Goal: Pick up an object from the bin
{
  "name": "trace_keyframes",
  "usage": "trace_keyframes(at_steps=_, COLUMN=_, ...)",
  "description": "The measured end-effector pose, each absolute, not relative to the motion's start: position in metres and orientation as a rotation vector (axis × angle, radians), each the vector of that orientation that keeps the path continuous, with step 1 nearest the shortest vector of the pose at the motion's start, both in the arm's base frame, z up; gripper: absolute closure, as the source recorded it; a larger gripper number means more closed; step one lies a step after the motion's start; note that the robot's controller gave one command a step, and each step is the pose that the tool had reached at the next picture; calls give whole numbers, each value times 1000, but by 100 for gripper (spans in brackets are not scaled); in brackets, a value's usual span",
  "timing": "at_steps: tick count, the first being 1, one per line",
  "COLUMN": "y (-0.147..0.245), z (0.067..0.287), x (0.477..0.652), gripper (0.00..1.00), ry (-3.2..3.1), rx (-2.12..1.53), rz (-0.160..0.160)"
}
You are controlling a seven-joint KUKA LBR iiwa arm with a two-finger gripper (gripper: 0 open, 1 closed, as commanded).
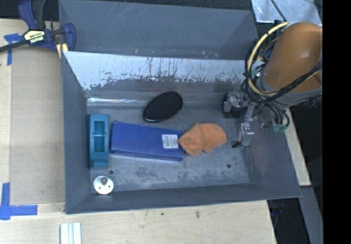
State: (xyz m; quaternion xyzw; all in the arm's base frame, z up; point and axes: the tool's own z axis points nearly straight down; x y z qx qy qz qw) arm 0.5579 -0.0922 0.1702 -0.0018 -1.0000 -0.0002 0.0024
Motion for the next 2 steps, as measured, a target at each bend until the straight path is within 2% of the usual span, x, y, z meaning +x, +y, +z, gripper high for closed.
trace_keyframes(at_steps=1, y=-92, z=175, x=560, gripper=0, ry=-3145, rx=-2, rz=1)
trace_keyframes(at_steps=2, y=-84, z=144, x=555, gripper=0, ry=-3153, rx=66, rz=5)
